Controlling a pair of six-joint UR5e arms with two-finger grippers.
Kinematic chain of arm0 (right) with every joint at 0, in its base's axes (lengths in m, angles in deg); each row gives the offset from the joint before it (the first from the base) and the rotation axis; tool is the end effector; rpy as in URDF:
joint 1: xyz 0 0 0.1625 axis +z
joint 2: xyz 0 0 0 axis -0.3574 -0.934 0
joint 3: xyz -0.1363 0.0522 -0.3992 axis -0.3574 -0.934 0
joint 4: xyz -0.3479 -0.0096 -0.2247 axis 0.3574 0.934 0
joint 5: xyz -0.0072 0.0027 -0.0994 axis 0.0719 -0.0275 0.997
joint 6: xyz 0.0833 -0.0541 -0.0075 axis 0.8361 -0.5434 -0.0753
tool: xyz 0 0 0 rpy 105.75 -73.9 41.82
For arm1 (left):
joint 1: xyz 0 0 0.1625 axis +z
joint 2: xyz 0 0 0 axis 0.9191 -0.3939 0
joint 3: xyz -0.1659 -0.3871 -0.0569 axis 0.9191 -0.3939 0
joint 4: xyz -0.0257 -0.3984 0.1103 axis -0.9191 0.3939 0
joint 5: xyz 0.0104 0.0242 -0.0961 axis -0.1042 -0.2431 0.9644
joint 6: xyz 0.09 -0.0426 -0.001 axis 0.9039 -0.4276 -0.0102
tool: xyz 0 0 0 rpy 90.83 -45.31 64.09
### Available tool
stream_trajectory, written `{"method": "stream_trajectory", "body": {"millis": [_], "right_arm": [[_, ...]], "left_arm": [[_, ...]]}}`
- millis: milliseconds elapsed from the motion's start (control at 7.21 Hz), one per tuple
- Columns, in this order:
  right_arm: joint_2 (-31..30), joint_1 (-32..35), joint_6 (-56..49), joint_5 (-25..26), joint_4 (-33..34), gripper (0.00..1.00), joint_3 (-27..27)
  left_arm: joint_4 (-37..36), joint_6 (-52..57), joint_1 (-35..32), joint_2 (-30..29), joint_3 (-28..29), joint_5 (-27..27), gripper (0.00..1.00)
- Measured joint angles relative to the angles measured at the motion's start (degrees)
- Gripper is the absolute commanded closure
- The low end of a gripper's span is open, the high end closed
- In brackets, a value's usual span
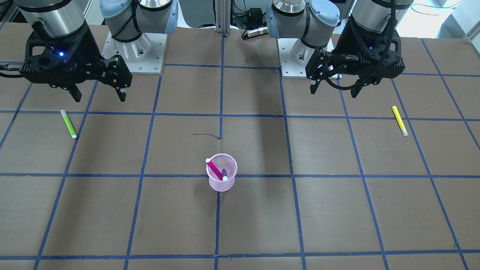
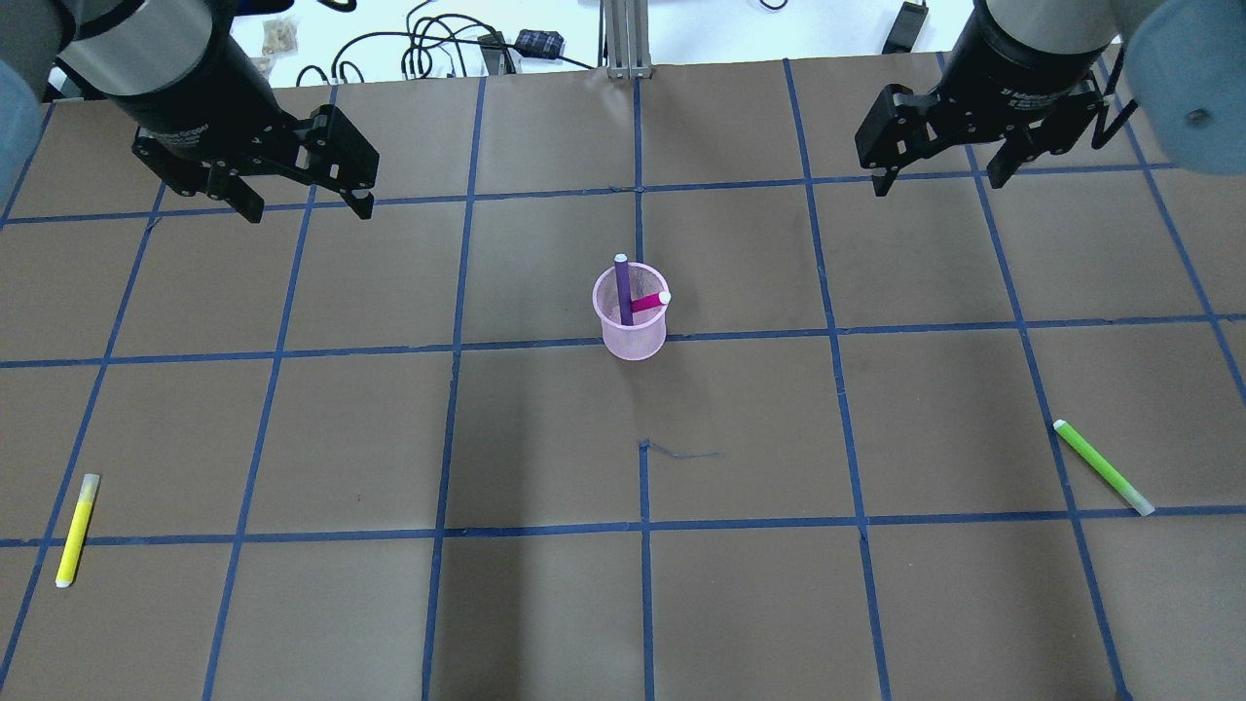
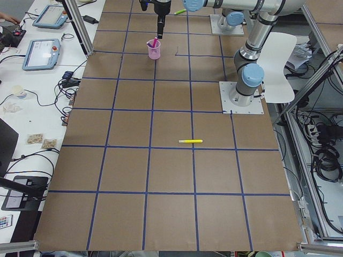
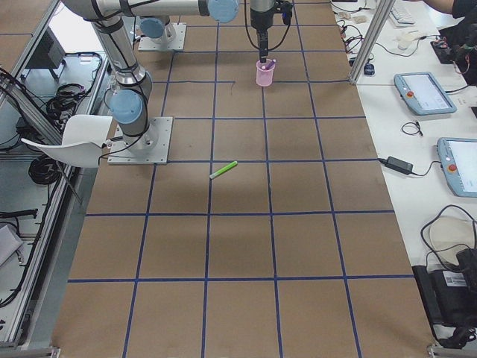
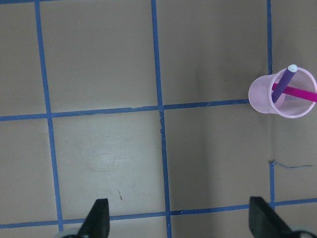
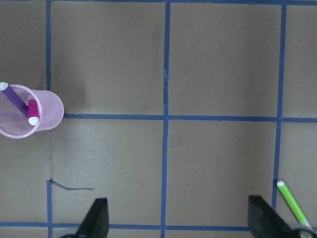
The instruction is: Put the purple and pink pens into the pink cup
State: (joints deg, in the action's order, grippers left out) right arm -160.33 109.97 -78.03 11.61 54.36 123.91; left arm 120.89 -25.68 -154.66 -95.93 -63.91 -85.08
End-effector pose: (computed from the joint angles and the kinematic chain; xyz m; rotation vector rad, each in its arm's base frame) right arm 0.1256 -0.4995 0.5074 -0.0460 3.1333 -0.1425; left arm -0.1198 -0.4903 0.5223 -0.0615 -3.0955 0.1285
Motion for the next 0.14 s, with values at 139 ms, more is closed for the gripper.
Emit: {"method": "stream_trajectory", "body": {"millis": [139], "right_arm": [[-0.01,0.00,0.00,-0.02,-0.02,0.00,0.00]], "left_arm": [[-0.23,-1.05,0.13,0.02,0.02,-0.22,0.00]]}}
